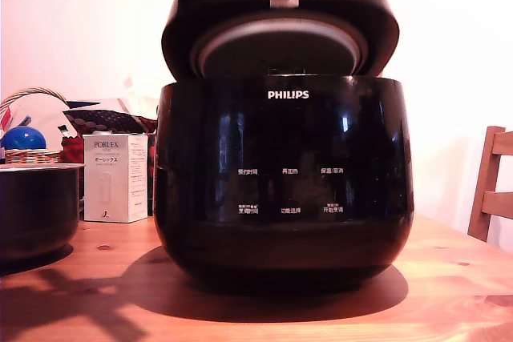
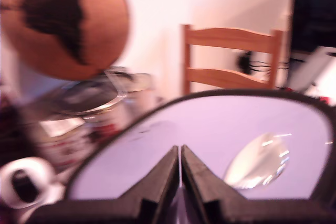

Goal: Open the rice cooker by pressing the large metal button on the top of its lid with medium force

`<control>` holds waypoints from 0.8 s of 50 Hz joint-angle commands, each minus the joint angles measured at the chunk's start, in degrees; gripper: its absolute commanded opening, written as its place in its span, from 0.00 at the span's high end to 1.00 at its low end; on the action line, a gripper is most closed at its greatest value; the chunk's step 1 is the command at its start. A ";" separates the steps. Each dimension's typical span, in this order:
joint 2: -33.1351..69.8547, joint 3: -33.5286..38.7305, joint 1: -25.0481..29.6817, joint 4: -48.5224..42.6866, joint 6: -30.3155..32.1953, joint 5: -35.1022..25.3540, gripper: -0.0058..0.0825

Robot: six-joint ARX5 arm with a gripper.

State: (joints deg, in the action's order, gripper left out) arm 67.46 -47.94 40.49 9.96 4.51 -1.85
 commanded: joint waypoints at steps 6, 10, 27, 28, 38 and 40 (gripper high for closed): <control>-2.60 1.73 -2.82 -2.36 0.00 1.33 0.96; -4.28 1.73 -4.35 -3.15 0.00 2.12 0.96; -12.90 1.73 -14.49 -11.37 0.15 4.48 0.96; -13.46 1.73 -15.08 -11.80 0.15 4.48 0.96; -17.62 1.73 -20.44 -15.26 0.48 4.48 0.96; -18.29 1.73 -21.44 -16.13 0.57 4.48 0.96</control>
State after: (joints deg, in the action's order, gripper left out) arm 49.78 -47.62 20.12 -5.82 4.73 2.68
